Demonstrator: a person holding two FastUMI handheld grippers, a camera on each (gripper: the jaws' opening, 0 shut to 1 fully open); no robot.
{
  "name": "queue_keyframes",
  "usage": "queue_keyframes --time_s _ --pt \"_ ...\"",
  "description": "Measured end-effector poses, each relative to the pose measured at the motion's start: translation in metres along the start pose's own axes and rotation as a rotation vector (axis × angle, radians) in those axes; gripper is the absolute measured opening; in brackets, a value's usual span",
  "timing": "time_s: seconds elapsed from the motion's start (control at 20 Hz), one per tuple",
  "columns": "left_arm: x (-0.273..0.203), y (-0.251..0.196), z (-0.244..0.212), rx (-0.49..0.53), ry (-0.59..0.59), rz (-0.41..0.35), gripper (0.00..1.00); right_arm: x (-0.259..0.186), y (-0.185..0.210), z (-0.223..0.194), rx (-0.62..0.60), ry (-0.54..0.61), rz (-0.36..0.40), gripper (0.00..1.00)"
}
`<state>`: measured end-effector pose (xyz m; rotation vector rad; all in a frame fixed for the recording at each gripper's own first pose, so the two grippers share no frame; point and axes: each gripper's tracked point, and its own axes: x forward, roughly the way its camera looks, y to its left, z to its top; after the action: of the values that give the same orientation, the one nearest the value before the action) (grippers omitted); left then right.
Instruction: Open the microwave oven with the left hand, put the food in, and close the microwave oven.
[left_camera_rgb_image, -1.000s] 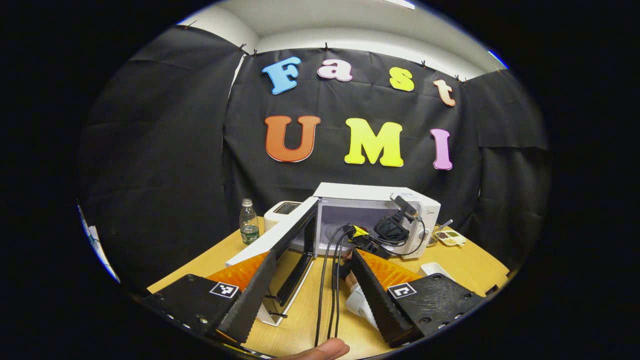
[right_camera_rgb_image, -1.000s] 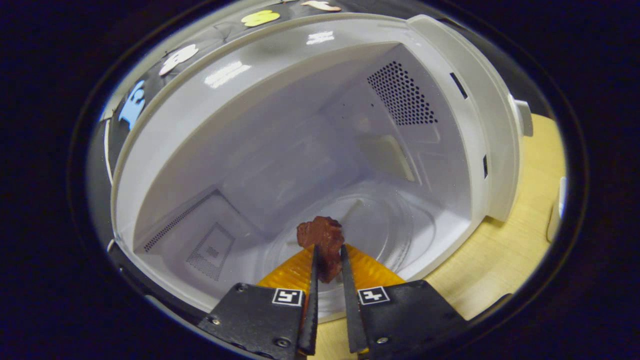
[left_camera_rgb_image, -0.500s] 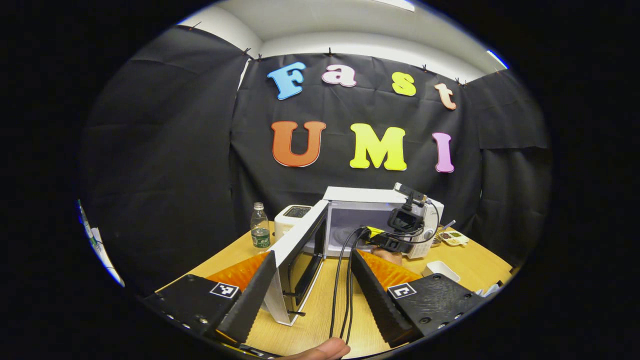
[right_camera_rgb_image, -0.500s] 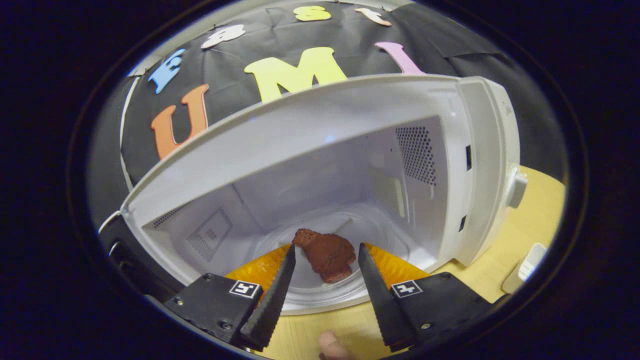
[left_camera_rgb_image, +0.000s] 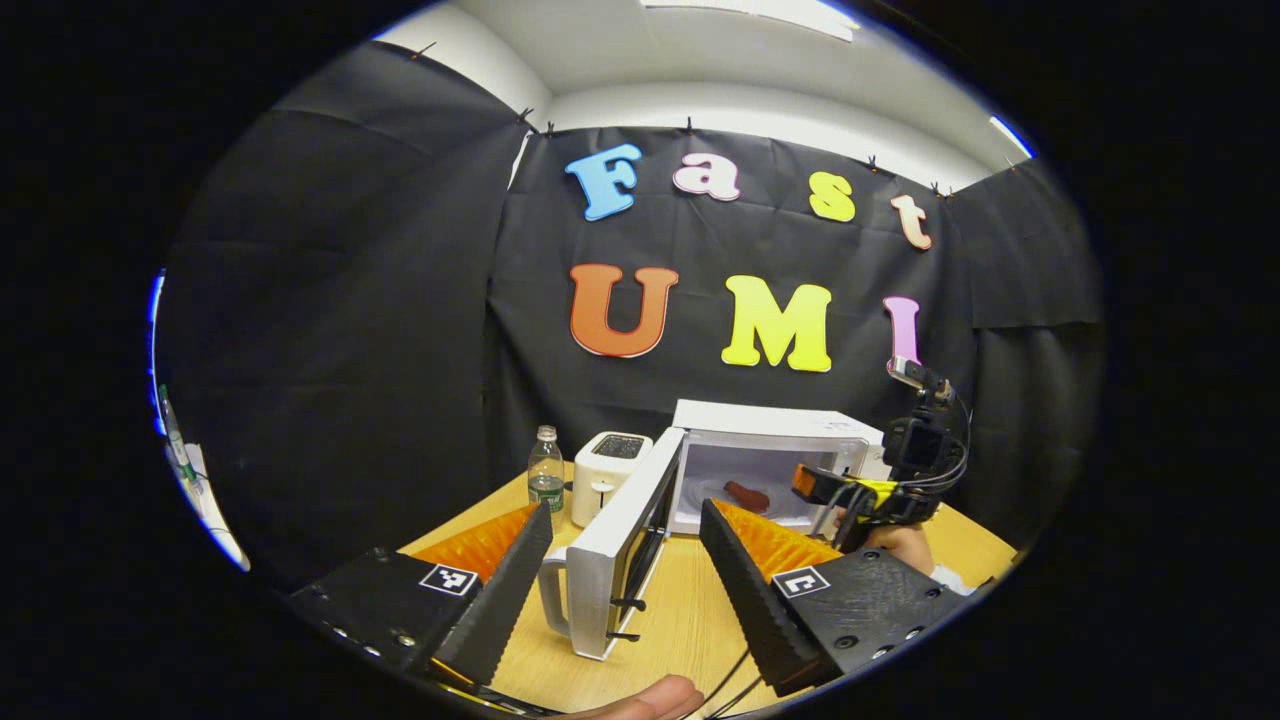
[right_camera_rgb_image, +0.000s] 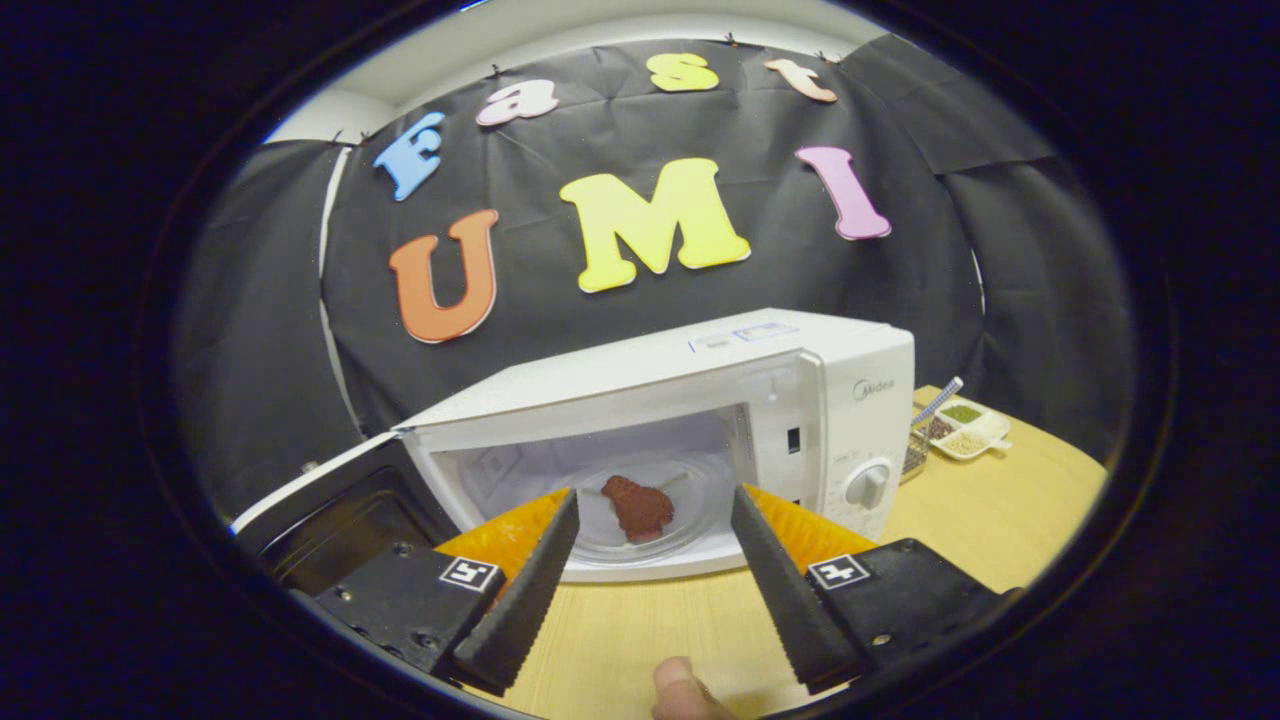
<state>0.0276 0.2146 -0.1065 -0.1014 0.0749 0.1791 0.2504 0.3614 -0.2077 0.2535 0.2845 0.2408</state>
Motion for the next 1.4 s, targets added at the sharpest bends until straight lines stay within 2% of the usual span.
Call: queue_keyframes --time_s 0.05,0.25,0.35,0.4,0.45,0.5,0.55,0.6,0.65,0.7,0.75,0.8,0.85,0.9,0.95,1.0,1.05,1.1,1.2,1.25,1.4 --pt "-0.003 0.005 0.005 0.022 -0.023 0.001 0.91 -0.016 -0.007 0.005 -0.033 -0.003 -0.01 1.0" --pt "-0.007 0.026 0.019 0.042 -0.083 0.028 0.91 -0.074 -0.023 0.025 -0.089 -0.028 0.016 1.0" --pt "-0.004 0.044 0.02 0.05 -0.098 0.084 0.91 -0.101 -0.033 0.027 -0.094 -0.025 0.03 1.0" --pt "-0.002 0.051 0.02 0.052 -0.095 0.103 0.8 -0.114 -0.038 0.028 -0.098 -0.023 0.039 0.9" --pt "-0.002 0.054 0.017 0.051 -0.09 0.109 0.91 -0.123 -0.043 0.028 -0.1 -0.02 0.039 0.9" --pt "-0.001 0.056 0.018 0.053 -0.09 0.108 0.91 -0.134 -0.049 0.029 -0.103 -0.024 0.042 0.9" --pt "0.001 0.059 0.017 0.051 -0.092 0.107 0.91 -0.144 -0.053 0.03 -0.105 -0.027 0.045 1.0" --pt "0.002 0.06 0.016 0.041 -0.078 0.095 0.8 -0.154 -0.056 0.031 -0.108 -0.032 0.046 1.0" --pt "0.003 0.059 0.011 0.034 -0.071 0.075 0.88 -0.163 -0.06 0.032 -0.111 -0.035 0.045 1.0" --pt "0.004 0.057 0.011 0.035 -0.072 0.052 0.77 -0.172 -0.063 0.034 -0.114 -0.042 0.045 1.0" --pt "0.004 0.059 0.009 0.037 -0.07 0.05 0.59 -0.18 -0.067 0.036 -0.115 -0.051 0.046 1.0" --pt "0.004 0.064 0.012 0.05 -0.088 0.055 0.47 -0.185 -0.071 0.035 -0.114 -0.06 0.047 0.9" --pt "0.007 0.067 0.012 0.053 -0.091 0.049 0.35 -0.192 -0.074 0.036 -0.114 -0.067 0.046 1.0" --pt "0.008 0.066 0.01 0.06 -0.1 0.037 0.53 -0.198 -0.077 0.035 -0.114 -0.068 0.045 1.0" --pt "0.008 0.069 0.01 0.053 -0.101 0.045 0.44 -0.205 -0.079 0.033 -0.113 -0.069 0.049 0.9" --pt "0.011 0.074 0.008 0.044 -0.101 0.057 0.0 -0.211 -0.081 0.032 -0.114 -0.068 0.054 0.91" --pt "0.013 0.076 -0.001 0.037 -0.081 0.054 0.01 -0.217 -0.083 0.031 -0.114 -0.066 0.057 0.9" --pt "0.016 0.078 -0.005 0.038 -0.07 0.056 0.0 -0.223 -0.084 0.031 -0.118 -0.066 0.06 1.0" --pt "0.021 0.078 -0.013 0.036 -0.061 0.038 0.0 -0.234 -0.085 0.032 -0.129 -0.074 0.066 1.0" --pt "0.025 0.079 -0.021 0.045 -0.049 0.04 0.0 -0.239 -0.087 0.033 -0.131 -0.081 0.068 0.9" --pt "0.037 0.081 -0.043 0.055 -0.018 0.032 0.0 -0.25 -0.088 0.03 -0.139 -0.08 0.073 0.9"
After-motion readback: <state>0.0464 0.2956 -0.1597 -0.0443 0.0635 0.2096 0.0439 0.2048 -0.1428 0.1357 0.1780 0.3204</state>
